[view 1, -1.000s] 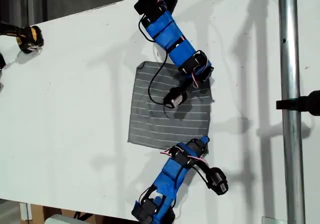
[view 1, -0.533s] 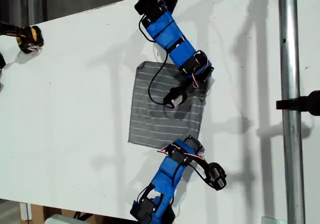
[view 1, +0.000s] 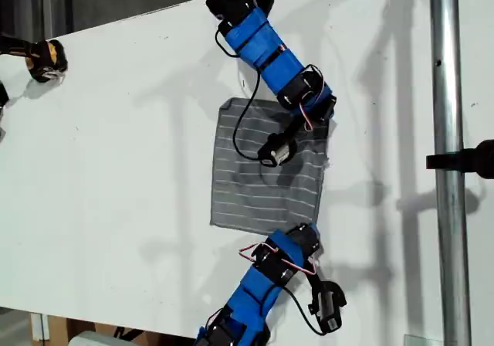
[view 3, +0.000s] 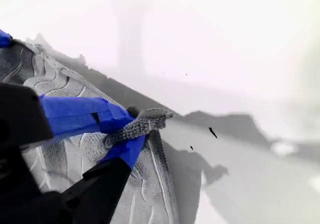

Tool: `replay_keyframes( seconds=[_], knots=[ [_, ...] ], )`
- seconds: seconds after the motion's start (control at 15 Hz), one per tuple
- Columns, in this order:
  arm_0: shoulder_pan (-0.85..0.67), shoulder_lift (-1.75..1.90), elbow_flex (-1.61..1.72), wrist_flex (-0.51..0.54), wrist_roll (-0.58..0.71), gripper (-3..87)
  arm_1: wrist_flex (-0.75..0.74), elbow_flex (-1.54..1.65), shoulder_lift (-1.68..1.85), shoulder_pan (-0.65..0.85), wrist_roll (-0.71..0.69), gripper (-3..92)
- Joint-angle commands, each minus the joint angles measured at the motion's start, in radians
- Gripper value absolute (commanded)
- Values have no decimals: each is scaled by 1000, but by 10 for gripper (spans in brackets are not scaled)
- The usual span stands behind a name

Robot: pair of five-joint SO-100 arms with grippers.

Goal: Grasp corners of a towel and fold twice.

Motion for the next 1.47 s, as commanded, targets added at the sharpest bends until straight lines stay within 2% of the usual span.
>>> replay_keyframes(
  seconds=[0.0, 0.2, 0.53, 0.73, 1.0, 1.4],
  knots=[
    [38, 120, -8, 20, 41, -26, -8, -89, 123, -40, -41, -1],
    [12, 138, 29, 35, 14, -26, -12, -44, 173, -2, -11, -1],
    [-130, 411, 247, 17, -5, -26, 9, 221, 489, 199, 32, -1],
    [-285, 614, 503, -40, 21, -26, 133, 351, 589, 330, 66, -1],
    [-472, 706, 666, -75, 117, -26, 229, 439, 607, 460, 60, -1],
    [-664, 773, 713, -138, 307, -26, 224, 532, 703, 649, 23, -1]
  ],
)
